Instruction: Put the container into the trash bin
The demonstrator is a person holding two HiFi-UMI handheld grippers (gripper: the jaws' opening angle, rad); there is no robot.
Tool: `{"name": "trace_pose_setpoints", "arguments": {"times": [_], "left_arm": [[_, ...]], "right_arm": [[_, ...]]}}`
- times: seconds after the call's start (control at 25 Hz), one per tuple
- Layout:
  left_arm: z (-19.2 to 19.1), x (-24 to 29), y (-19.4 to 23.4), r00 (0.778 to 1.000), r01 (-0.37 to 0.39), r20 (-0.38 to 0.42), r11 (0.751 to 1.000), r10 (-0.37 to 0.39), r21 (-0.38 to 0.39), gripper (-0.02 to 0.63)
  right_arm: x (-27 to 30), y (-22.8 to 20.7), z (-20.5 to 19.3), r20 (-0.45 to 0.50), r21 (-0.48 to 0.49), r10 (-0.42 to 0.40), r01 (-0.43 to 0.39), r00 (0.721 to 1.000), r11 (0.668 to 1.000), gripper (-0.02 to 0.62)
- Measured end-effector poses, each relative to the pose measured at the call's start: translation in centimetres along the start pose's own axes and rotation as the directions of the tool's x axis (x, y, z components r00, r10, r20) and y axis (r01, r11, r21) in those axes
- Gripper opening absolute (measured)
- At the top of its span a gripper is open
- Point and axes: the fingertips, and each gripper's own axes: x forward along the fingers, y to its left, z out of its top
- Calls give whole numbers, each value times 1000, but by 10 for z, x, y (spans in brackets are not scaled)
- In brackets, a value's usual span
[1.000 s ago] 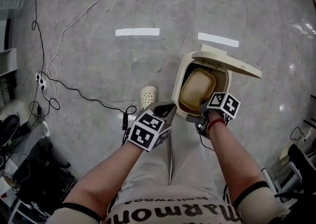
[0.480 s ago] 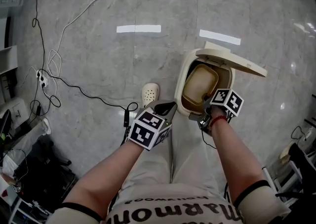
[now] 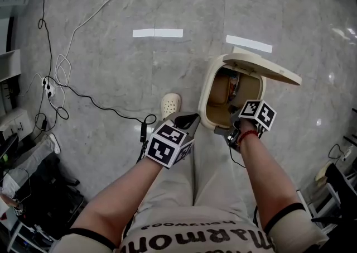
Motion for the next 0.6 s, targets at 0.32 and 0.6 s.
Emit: {"name": "trace_pose_setpoints", "arguments": {"times": [0.32,0.6], "left_arm": [[0,-15,-13,1000,-12,-10,1000,13,10,-2],[24,-35,-51,1000,-9,1,1000,9,23,-2]], "right_arm": [[-29,11,-9,4,-34,31,-31,1000,999,64],[-93,31,-18,37,-124,120,-115,992,986,64]]}}
